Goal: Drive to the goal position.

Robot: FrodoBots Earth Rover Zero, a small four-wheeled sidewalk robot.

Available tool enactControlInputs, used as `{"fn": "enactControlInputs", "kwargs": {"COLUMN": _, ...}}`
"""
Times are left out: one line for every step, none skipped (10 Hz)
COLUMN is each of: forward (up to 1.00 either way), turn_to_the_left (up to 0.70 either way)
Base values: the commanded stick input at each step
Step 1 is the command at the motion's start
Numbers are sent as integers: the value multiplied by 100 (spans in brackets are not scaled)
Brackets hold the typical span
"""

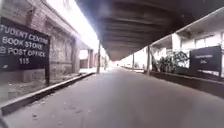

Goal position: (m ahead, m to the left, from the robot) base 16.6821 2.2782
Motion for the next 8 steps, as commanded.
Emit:
{"fn": "enactControlInputs", "kwargs": {"forward": 70, "turn_to_the_left": 0}}
{"fn": "enactControlInputs", "kwargs": {"forward": 70, "turn_to_the_left": 0}}
{"fn": "enactControlInputs", "kwargs": {"forward": 70, "turn_to_the_left": 0}}
{"fn": "enactControlInputs", "kwargs": {"forward": 70, "turn_to_the_left": 0}}
{"fn": "enactControlInputs", "kwargs": {"forward": 70, "turn_to_the_left": 0}}
{"fn": "enactControlInputs", "kwargs": {"forward": 70, "turn_to_the_left": 0}}
{"fn": "enactControlInputs", "kwargs": {"forward": 70, "turn_to_the_left": 0}}
{"fn": "enactControlInputs", "kwargs": {"forward": 70, "turn_to_the_left": 0}}
